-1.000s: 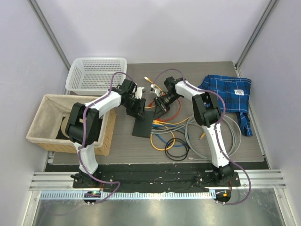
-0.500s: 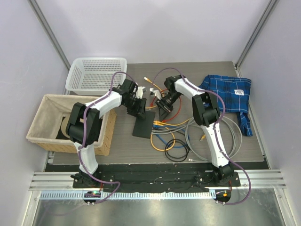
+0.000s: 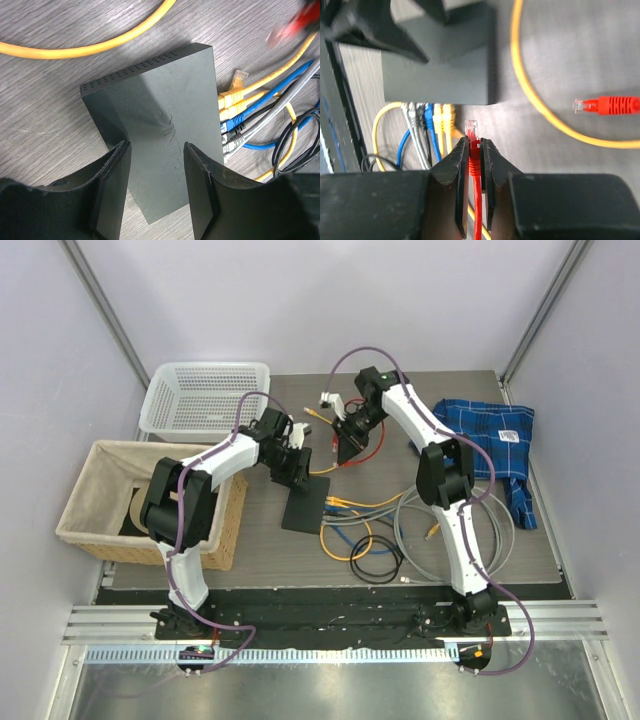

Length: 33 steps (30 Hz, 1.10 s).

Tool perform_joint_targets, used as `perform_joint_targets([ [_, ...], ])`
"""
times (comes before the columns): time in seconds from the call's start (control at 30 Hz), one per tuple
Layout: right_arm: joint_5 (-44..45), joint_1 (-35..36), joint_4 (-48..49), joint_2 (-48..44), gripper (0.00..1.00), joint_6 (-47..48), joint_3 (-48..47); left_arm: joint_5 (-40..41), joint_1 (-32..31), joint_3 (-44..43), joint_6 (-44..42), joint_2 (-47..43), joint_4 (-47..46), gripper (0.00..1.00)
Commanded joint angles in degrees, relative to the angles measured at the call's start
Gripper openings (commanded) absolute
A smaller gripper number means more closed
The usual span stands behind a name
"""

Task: Pull the plug from the switch port

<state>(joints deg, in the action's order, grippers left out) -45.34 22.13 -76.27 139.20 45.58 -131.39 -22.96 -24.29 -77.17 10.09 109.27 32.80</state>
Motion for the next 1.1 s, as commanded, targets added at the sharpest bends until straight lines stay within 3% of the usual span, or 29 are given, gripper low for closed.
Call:
perform_joint_targets([
  [0.0, -1.24, -2.79, 7.15, -0.69, 0.01, -8.82, -6.06, 3.36, -0.05, 1.67, -0.95, 2.61, 0.08, 0.52],
  [0.17, -0.98, -4.11, 17.81, 4.58, 0.02, -19.64, -12.63, 3.27, -0.05, 1.58, -0.95, 2.35, -0.10, 0.52],
  [0.37, 0.69, -4.03, 37.65, 7.58, 0.01, -35.19, -14.59, 3.10, -0.05, 1.49, -0.77, 2.35, -0.10, 0.52],
  [0.47, 0.52, -3.33, 41.28, 9.77, 0.01, -42.05, -16.00, 3.45, -0.05, 1.14, -0.77, 2.17, 0.07, 0.52],
  [0.6, -1.50, -1.04, 43.31, 11.18, 0.04, -44.44, -15.91, 3.54, -0.14, 1.40, -0.25, 2.43, -0.19, 0.52],
  [0.63, -0.63, -0.51, 43.48, 11.71, 0.08, -44.61, -16.87, 3.28, -0.14, 1.32, -0.07, 2.78, -0.19, 0.52],
  [0.67, 0.59, 0.36, 43.49, 11.97, 0.32, -44.62, -17.31, 3.01, -0.14, 0.71, -0.07, 2.96, -0.19, 0.52],
  [0.7, 2.69, 0.72, 43.57, 11.89, 0.44, -44.62, -17.58, 3.18, -0.14, 0.27, -0.07, 3.75, 0.16, 0.52],
  [0.77, 7.01, 0.72, 42.96, 10.31, 0.57, -44.01, -17.32, 3.36, -0.14, -0.79, -0.51, 4.28, 0.69, 0.52],
  [0.9, 7.81, -1.73, 40.85, 4.35, 0.64, -40.93, -14.08, 3.54, -0.14, -1.76, -1.21, 4.54, 1.22, 0.52],
  [0.93, 7.12, -2.44, 40.15, 3.02, 0.90, -39.71, -11.80, 3.62, -0.14, -1.50, -1.21, 4.37, 1.13, 0.52],
  [0.97, 6.15, -2.88, 37.01, 0.05, 0.99, -35.34, -10.74, 3.62, -0.14, -1.32, -1.38, 4.19, 0.96, 0.52],
  [1.03, 6.49, -3.15, 34.09, -3.39, 1.00, -29.79, -4.01, 3.98, -0.14, -0.79, -1.47, 3.50, 0.60, 0.52],
  [1.07, 6.32, -3.32, 35.13, -9.32, 1.00, -25.85, 0.74, 4.15, -0.14, -0.53, -1.47, 3.23, 0.25, 0.52],
])
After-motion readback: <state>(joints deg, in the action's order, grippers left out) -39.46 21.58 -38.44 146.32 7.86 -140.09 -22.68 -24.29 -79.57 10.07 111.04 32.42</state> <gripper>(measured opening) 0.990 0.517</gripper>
